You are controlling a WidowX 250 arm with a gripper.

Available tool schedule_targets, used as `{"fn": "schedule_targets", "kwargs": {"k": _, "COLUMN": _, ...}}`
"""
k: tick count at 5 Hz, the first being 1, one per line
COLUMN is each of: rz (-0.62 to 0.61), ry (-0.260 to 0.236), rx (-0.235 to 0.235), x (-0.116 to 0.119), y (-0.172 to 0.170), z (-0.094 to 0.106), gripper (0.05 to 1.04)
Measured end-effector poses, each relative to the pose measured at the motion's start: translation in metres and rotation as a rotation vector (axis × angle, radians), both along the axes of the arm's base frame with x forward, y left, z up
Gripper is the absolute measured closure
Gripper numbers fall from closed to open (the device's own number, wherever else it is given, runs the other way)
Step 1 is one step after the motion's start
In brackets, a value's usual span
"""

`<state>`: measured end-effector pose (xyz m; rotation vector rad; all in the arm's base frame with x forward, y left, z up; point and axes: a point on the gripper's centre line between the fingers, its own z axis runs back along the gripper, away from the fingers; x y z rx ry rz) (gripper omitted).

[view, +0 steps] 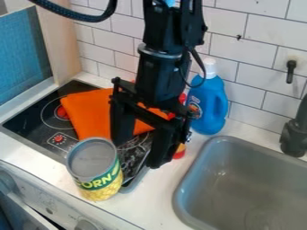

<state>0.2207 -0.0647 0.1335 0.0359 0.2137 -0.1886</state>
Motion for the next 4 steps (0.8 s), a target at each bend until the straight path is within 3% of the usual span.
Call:
{"fn": "schedule_targets", "kwargs": {"k": 1, "rz": 0.003, "ry": 0.023, "rx": 0.008, "x": -0.001, "y": 0.0, "z": -0.007, "gripper": 0.083}}
{"fn": "schedule_targets", "kwargs": {"k": 2, "rz": 0.035, "ry": 0.058, "rx": 0.027, "x": 0.008, "y": -0.004, "z": -0.042, "gripper": 0.083}}
{"fn": "schedule_targets", "kwargs": {"k": 4, "rz": 0.095, "ry": -0.011, "rx": -0.023, "x": 0.009, "y": -0.016, "z": -0.06, "gripper": 0.083}}
